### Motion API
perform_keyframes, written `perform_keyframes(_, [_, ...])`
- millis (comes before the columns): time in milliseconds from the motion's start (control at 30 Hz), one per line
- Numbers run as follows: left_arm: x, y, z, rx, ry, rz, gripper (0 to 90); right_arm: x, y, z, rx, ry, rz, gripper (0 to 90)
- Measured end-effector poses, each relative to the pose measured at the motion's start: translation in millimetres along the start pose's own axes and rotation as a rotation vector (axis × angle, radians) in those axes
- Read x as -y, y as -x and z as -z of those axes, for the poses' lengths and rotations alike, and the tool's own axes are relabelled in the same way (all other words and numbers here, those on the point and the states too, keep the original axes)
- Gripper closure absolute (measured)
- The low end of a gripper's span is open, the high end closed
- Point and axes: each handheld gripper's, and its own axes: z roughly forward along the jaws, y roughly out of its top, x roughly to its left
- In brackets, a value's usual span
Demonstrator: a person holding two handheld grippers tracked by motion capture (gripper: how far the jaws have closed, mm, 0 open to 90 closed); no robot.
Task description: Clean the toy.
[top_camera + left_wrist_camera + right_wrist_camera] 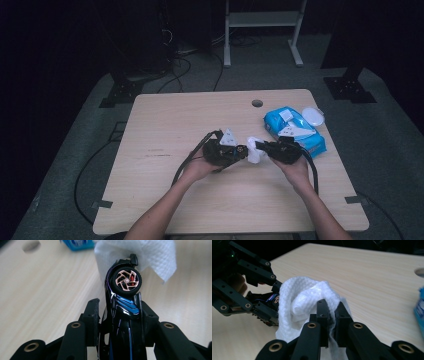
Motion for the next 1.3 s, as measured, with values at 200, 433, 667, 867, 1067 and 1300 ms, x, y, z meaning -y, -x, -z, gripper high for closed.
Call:
perform_keyframes(200, [8.1,8.5,23.0,-0.026,0.090,-0.010,59.0,-23.8,-33.6,0.5,-0.100,0.043,0.091,84.2])
perform_keyframes(433, [15.2,7.0,35.7,-0.022,0.123,-0.005,59.0,-24.1,-34.2,-4.5,-0.097,0.044,0.090,84.2])
perform_keyframes(667, [16.7,5.0,37.3,-0.001,0.154,0.021,59.0,-4.6,-22.7,-16.9,-0.086,-0.010,0.034,84.2])
perform_keyframes(867, [17.3,7.3,33.0,0.005,0.147,0.018,59.0,-18.0,-32.9,-5.7,-0.094,0.053,0.052,84.4])
perform_keyframes(1067, [15.5,5.5,39.7,-0.005,0.179,0.022,59.1,-18.0,-30.7,-4.7,-0.098,0.061,0.049,84.3])
perform_keyframes(1300, [19.0,2.2,38.7,0.007,0.183,0.043,59.1,-6.7,-25.8,-16.1,-0.090,0.010,0.024,84.3])
